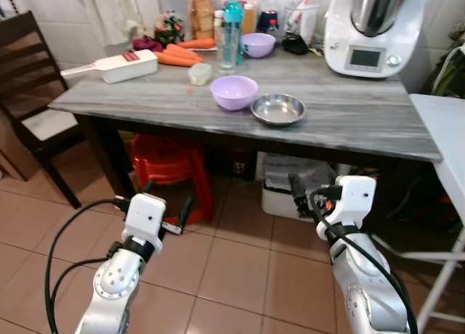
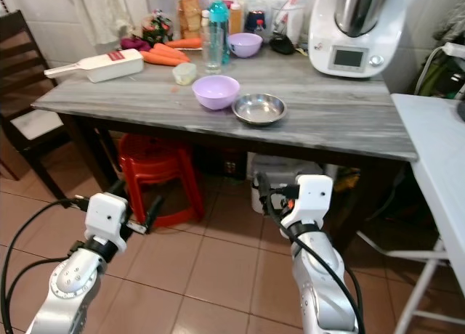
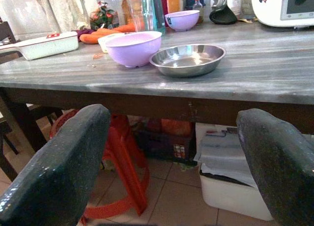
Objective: Setting the table
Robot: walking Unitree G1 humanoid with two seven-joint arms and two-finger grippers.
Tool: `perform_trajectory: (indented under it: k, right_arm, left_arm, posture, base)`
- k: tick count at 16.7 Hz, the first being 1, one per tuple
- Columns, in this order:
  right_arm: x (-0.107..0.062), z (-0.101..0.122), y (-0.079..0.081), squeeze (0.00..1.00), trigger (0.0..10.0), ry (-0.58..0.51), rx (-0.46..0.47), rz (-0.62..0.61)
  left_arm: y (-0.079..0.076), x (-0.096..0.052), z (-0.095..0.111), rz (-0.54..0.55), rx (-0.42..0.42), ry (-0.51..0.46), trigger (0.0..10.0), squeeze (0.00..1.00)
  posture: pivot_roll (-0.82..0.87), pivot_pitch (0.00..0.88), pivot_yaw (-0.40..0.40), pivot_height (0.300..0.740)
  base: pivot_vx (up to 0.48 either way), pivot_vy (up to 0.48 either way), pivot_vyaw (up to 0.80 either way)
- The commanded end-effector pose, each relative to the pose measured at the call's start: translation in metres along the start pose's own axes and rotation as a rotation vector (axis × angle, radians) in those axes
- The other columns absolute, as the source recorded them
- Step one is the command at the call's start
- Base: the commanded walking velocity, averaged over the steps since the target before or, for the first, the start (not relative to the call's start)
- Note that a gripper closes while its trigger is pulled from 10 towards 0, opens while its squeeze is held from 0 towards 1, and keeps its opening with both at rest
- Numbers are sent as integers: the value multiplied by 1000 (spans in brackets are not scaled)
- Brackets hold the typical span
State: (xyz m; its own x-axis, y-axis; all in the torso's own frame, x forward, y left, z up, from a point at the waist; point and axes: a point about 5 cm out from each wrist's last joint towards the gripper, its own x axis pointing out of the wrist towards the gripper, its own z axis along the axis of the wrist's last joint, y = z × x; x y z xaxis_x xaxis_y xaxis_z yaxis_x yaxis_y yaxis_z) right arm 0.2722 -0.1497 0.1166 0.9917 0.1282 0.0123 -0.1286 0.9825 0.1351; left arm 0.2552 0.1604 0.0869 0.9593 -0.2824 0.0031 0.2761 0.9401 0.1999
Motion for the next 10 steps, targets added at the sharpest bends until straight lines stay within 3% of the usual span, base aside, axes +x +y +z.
perform_trajectory:
  k: [1,8,10]
  right_arm:
    - [2,3,-2,0,10000,-11,-2,-14]
    - [3,2,-3,0,10000,-12,-3,-18]
    - [3,2,-4,0,10000,-10,-4,-19]
  left_arm:
    - [0,2,5,-16,-3,-16,10000,0]
    - [-2,4,6,-46,-21,-18,10000,0]
    - [-4,5,6,-52,-27,-17,10000,0]
  posture:
    - [54,0,27,740]
    - [50,0,32,740]
    - [49,0,29,740]
  base:
    - [0,0,0]
    - [0,0,-509]
    - [0,0,0]
